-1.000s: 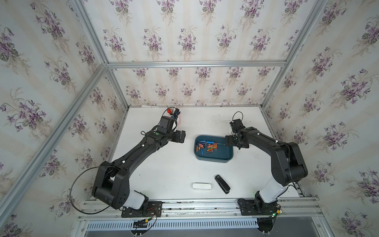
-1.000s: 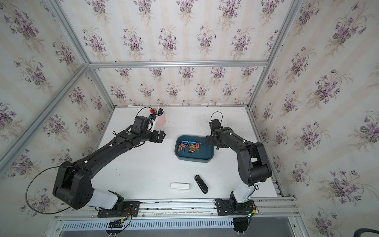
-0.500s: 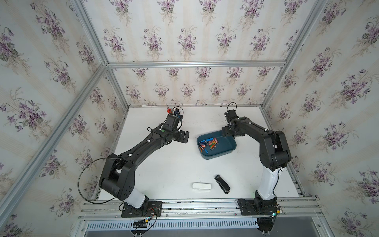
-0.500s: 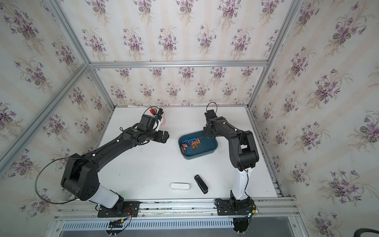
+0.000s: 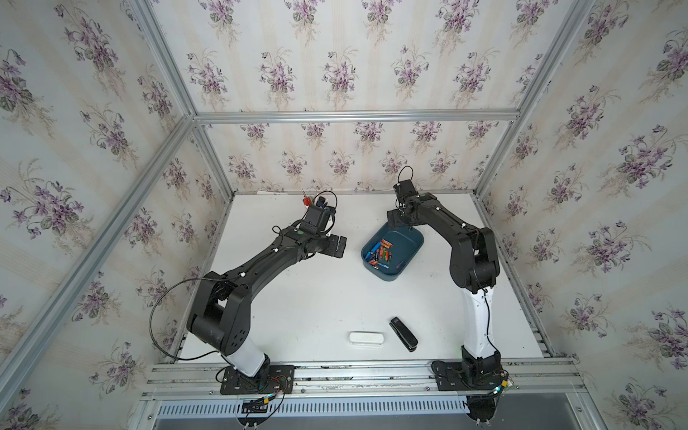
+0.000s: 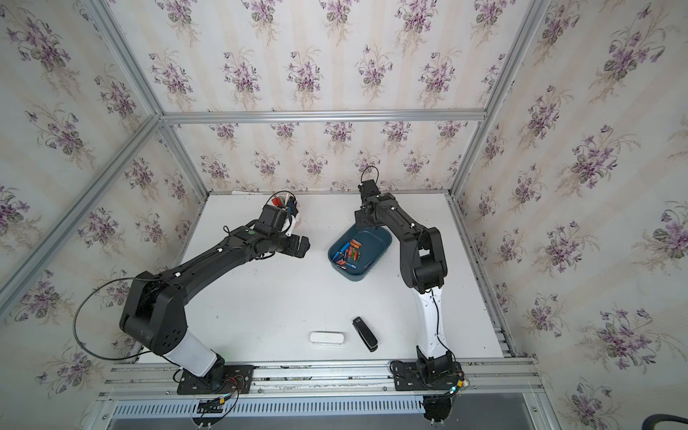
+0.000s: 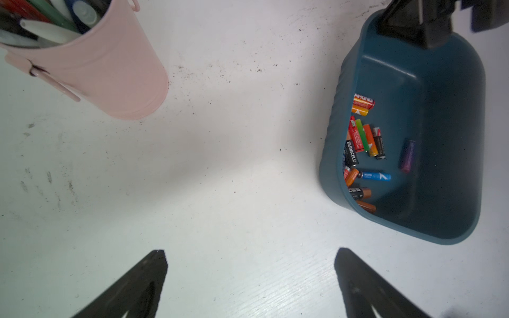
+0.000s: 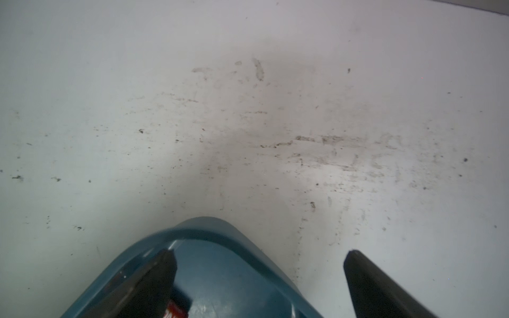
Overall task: Take the batteries out of the storage box
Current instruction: Adjust the storage box at the center of the board.
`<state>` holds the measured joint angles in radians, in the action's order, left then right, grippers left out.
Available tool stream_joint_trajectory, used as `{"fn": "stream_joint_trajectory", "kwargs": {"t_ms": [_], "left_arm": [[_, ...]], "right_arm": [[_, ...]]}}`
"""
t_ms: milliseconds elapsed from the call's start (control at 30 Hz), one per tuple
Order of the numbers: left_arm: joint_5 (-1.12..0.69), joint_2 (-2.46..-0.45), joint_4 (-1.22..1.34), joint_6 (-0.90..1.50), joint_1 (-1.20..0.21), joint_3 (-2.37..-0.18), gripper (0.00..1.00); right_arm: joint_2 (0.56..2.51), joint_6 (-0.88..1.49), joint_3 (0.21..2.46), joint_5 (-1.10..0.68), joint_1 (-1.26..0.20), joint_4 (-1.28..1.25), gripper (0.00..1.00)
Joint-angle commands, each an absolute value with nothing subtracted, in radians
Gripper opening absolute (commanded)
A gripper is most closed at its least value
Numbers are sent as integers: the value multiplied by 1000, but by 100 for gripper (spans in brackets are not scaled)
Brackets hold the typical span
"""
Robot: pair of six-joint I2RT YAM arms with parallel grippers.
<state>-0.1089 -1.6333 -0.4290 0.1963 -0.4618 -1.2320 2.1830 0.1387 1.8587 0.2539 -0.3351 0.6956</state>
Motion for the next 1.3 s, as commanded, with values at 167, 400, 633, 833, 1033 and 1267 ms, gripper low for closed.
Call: {"fn": "stream_joint_trajectory", "kwargs": {"t_ms": [167, 400, 633, 833, 1033, 1267], "left_arm": [[-148, -1658, -436, 182, -463, -1265, 100], [-181, -1689, -431, 189, -461, -1292, 100], [-187, -1701, -429, 193, -462, -1292, 100], [-191, -1714, -432, 193, -463, -1299, 100], [-201, -1741, -445, 193, -463, -1322, 100], [-221, -1778, -460, 204, -470, -1344, 100]], "right_arm": [[1976, 281, 1673, 266, -324, 749, 100], [1874, 343, 1469, 112, -289, 682, 100], [1893, 329, 1420, -24, -284, 595, 100], [1960, 284, 1478, -116, -287, 561, 100], [2050, 193, 1623, -194, -331, 597, 100], [2103, 216, 1684, -214, -367, 619, 100]]}}
